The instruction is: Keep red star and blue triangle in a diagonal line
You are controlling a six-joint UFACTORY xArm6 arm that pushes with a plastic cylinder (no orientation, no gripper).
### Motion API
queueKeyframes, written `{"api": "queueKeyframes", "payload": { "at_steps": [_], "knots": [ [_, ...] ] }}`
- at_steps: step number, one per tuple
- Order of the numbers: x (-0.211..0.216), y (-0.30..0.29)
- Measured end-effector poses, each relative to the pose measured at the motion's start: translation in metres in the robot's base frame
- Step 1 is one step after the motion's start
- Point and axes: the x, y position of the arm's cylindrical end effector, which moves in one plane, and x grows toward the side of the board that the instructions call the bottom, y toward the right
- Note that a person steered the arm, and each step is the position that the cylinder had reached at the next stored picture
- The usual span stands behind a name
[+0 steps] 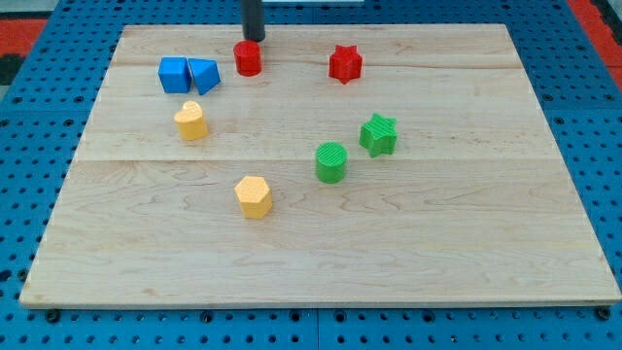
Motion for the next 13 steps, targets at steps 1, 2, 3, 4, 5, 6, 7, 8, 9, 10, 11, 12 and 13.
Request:
{"api": "queueKeyframes", "payload": {
  "at_steps": [1, 2, 3, 4, 5, 6, 7, 8, 9, 10, 11, 12, 13],
  "knots": [
    [0.053, 0.009],
    [0.067, 0.013],
    [0.049, 0.01],
    [0.014, 0.007],
    [0.018, 0.105],
    [0.031, 0.089],
    [0.005, 0.019],
    [-0.016, -0.022],
    [-0.021, -0.032],
    [-0.031, -0.087],
    [0.031, -0.117],
    [0.068, -0.109],
    [0.068, -0.061]
  ]
}}
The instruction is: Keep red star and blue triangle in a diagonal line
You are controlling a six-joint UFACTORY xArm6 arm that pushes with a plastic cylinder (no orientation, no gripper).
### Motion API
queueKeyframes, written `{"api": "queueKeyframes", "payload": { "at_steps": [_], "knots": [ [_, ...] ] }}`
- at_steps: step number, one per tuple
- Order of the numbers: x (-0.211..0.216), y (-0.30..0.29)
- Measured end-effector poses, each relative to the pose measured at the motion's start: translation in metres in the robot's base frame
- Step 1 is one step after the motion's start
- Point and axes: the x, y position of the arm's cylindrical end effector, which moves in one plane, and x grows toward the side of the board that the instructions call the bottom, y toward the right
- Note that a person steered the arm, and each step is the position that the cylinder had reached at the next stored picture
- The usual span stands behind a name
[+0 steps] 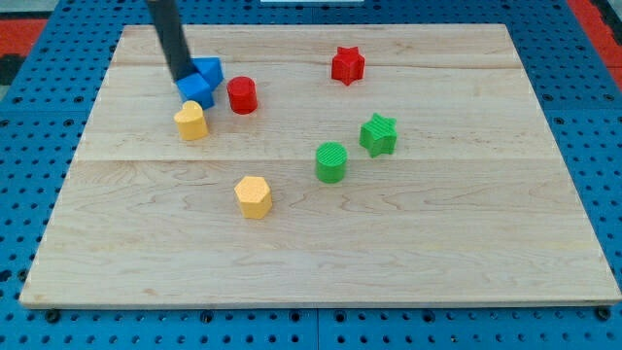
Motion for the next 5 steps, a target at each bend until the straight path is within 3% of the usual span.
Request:
{"api": "queueKeyframes", "payload": {
  "at_steps": [1, 4, 5],
  "knots": [
    [-0.001, 0.035],
    [-0.058, 0.029],
    [-0.067, -0.014]
  ]
}}
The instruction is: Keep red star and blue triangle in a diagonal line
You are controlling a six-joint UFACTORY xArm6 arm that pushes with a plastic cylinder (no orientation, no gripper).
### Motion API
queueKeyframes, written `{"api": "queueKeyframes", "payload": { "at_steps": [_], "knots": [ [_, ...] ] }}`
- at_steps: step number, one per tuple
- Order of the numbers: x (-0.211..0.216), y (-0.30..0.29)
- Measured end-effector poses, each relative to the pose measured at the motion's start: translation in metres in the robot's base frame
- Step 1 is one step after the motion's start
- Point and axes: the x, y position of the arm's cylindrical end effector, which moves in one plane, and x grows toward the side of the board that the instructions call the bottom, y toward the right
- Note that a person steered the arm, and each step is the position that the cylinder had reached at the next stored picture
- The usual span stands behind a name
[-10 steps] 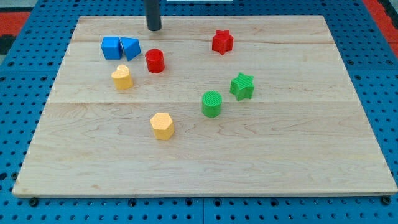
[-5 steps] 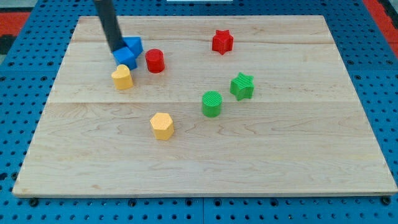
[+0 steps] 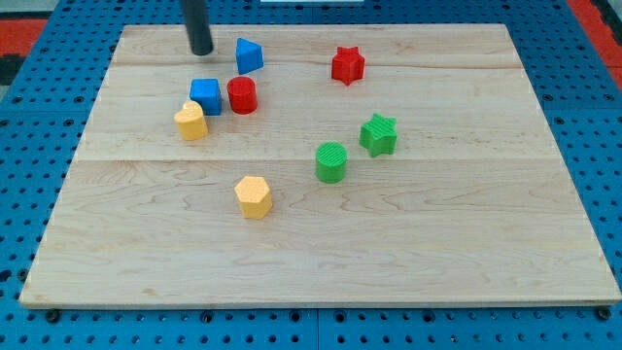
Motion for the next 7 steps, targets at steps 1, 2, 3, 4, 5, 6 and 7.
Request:
{"api": "queueKeyframes", "payload": {
  "at_steps": [1, 2, 3, 4, 5, 6, 7],
  "knots": [
    [0.025, 0.083],
    [0.069, 0.167],
    [0.057, 0.131],
    [0.029, 0.123],
    [0.016, 0.162],
    [0.061, 0.223],
    [0.089, 0.247]
  ]
}}
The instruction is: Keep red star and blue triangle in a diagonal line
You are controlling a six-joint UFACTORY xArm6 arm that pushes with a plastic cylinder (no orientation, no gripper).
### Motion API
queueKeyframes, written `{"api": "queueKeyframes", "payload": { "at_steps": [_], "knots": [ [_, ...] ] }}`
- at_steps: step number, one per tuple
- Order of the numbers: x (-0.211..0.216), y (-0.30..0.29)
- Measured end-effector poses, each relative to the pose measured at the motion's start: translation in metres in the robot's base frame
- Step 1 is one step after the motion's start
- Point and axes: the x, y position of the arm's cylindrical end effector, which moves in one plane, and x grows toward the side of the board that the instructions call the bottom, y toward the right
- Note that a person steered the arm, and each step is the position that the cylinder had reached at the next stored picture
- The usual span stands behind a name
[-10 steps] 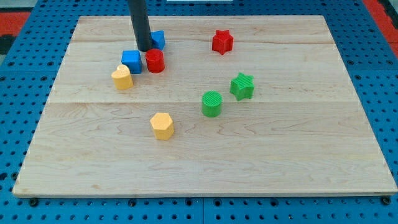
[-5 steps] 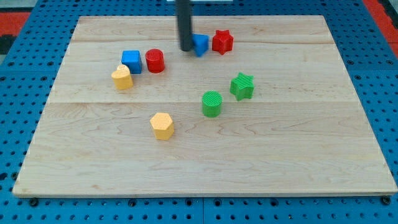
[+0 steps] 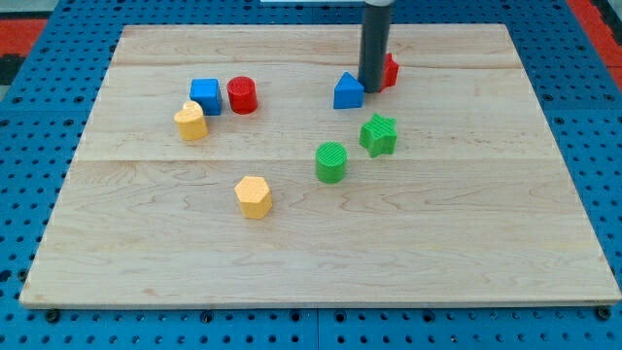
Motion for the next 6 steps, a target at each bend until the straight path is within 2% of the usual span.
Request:
{"api": "queueKeyframes", "payload": {
  "at_steps": [1, 2, 3, 4, 6],
  "knots": [
    [-0.006, -0.024],
    [-0.01, 0.021],
    [-0.01, 0.104],
    [-0.022, 0.135],
    [-0.029, -0.001]
  ]
}}
